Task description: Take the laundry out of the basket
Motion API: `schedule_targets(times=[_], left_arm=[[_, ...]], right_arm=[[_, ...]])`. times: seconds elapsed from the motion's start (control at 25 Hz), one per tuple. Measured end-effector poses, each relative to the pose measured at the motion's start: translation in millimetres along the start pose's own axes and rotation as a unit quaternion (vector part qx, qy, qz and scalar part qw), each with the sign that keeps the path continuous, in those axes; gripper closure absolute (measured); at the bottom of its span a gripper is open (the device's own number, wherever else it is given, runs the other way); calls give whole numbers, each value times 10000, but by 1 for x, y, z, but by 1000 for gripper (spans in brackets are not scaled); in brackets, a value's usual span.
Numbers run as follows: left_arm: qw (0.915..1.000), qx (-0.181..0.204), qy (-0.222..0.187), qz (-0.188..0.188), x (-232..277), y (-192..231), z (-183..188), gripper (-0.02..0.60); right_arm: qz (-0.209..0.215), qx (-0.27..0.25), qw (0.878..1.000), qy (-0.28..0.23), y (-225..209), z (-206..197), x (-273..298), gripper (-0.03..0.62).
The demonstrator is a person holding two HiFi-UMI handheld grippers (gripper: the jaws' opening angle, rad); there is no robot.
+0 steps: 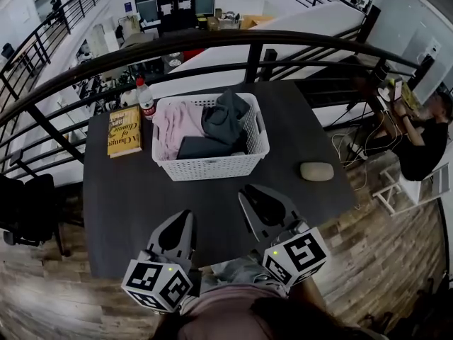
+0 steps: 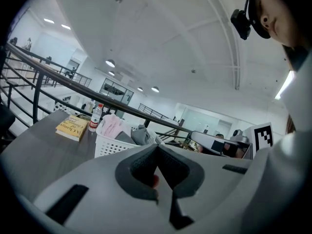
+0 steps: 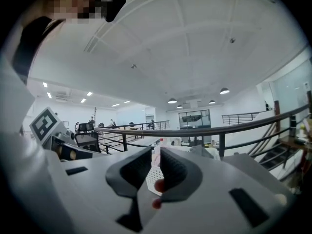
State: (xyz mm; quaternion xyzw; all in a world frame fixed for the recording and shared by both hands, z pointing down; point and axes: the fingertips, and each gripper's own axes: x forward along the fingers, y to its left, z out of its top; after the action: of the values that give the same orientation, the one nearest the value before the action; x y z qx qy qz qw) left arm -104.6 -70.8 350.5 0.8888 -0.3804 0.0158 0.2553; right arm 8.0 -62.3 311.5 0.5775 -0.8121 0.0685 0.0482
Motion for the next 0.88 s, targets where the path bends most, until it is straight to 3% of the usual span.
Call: schedule_targets(times=[0.36,0.88], left_arm=[[9986,-240,-13,475,34,39,13,592],[9896,-613,-18,1299,44,97,24,592]], right_arm=[[394,-144,9985,346,-32,-2,65,503],[1162,-392,9868,1061,-39,-17,175,420]])
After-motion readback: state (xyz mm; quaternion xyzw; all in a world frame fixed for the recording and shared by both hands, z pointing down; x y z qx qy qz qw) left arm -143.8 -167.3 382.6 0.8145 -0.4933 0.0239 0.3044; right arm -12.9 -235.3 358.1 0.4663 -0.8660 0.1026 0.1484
